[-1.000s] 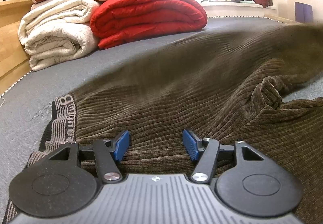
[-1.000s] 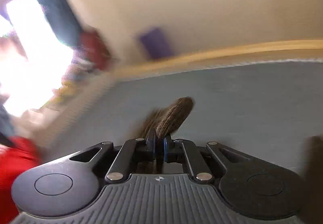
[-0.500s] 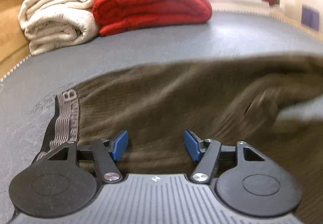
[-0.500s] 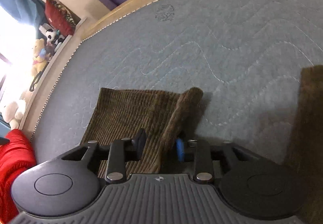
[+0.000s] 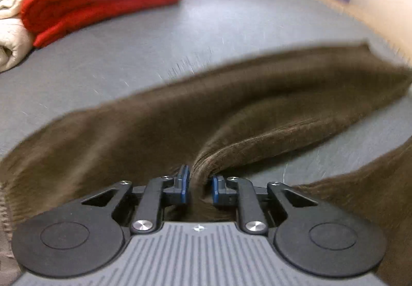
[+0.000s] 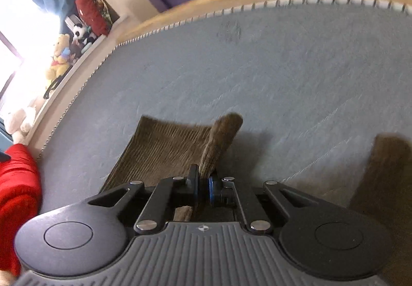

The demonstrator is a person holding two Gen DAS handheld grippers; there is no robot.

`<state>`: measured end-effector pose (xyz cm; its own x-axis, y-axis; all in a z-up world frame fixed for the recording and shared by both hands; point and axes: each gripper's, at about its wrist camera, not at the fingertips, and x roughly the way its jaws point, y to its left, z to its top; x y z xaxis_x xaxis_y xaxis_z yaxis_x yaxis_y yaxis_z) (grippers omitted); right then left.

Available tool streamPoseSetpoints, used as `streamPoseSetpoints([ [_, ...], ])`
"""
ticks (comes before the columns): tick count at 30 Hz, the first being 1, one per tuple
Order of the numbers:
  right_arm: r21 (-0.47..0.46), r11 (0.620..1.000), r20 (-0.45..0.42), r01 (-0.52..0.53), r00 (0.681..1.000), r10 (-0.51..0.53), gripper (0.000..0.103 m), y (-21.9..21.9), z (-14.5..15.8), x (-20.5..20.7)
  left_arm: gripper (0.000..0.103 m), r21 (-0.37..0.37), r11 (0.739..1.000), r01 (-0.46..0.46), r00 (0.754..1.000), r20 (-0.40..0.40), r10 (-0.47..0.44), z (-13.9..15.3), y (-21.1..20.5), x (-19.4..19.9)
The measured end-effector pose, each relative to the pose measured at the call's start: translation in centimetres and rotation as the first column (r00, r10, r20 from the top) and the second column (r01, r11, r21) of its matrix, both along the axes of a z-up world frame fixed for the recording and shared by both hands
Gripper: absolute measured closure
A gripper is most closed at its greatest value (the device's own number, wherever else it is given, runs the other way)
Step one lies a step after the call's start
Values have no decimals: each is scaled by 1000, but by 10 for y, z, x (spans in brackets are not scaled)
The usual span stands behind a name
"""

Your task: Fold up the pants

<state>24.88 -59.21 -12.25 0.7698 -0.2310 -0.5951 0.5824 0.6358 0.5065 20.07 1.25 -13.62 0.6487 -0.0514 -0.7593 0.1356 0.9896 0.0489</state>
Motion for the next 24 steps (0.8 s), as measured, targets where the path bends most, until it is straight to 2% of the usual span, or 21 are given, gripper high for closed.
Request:
streamPoseSetpoints([
  [2,-77,997,3,15,1000,-15,97,5,17,-6,84,2,1000,-4,1000,14,4,9,13,-11],
  [3,-115,993,-26,14,1000,-17,97,9,19,-5,84,6,1000,19,1000,-9,-19,6,14,-16],
  [5,-139,990,-213,18,976,-48,96,12,2,1,80,25,996,81,988,-137,-77,-10,9,-14],
  [6,-111,993,-312,46,947,-78,96,9,-15,1,78,29,995,92,986,-140,-88,-10,9,-16],
  [7,-90,993,-363,78,926,-106,95,7,-26,-4,76,15,996,87,987,-137,-84,-4,11,-16],
  [8,-95,991,-326,98,937,-124,91,7,-24,-10,66,-29,998,63,988,-136,-66,5,16,-15],
  [9,-150,984,-348,100,926,-147,88,11,-16,-9,55,-92,995,37,992,-118,-47,16,22,-16],
  [10,-203,973,-334,107,927,-172,84,15,-5,-9,49,-155,988,23,996,-76,-35,27,30,-20],
  [11,-244,963,-283,118,941,-187,84,20,6,-12,40,-193,981,17,999,-24,-22,37,34,-24],
  [13,-360,922,-219,141,948,-230,82,33,25,-18,40,-245,969,8,997,71,10,45,39,-36],
  [14,-410,900,-192,150,950,-246,82,40,32,-21,40,-271,962,16,997,77,5,41,39,-35],
  [15,-428,891,-171,149,955,-242,82,44,36,-23,41,-274,961,18,1000,29,-10,27,38,-32],
  [16,-425,894,-153,145,961,-229,82,47,37,-25,49,-232,973,-4,998,-67,-12,10,34,-27],
  [17,-396,909,-144,127,970,-198,82,48,36,-26,52,-166,986,-27,983,-184,-4,-11,31,-21],
  [18,-344,935,-152,90,977,-151,82,47,30,-25,51,-142,990,-11,987,-158,-11,-12,28,-25],
  [19,-228,974,-191,12,980,-56,81,45,16,-20,51,-129,992,-10,986,-169,-12,-7,25,-26],
  [20,-42,995,-243,-93,967,80,81,39,-4,-12,54,-132,991,-18,983,-184,-7,2,24,-27],
  [21,122,981,-257,-150,950,177,81,37,-23,-10,55,-165,986,-15,986,-169,-14,17,28,-32],
  [22,122,981,-246,-151,953,178,88,40,-26,-17,54,-192,981,-4,990,-139,-24,31,35,-40],
  [23,25,988,-285,-151,947,152,89,45,-17,-18,44,-202,979,4,994,-109,-27,46,43,-51],
  [24,-70,987,-315,-143,942,114,85,51,-3,-18,31,-203,979,10,996,-89,-29,59,51,-63],
])
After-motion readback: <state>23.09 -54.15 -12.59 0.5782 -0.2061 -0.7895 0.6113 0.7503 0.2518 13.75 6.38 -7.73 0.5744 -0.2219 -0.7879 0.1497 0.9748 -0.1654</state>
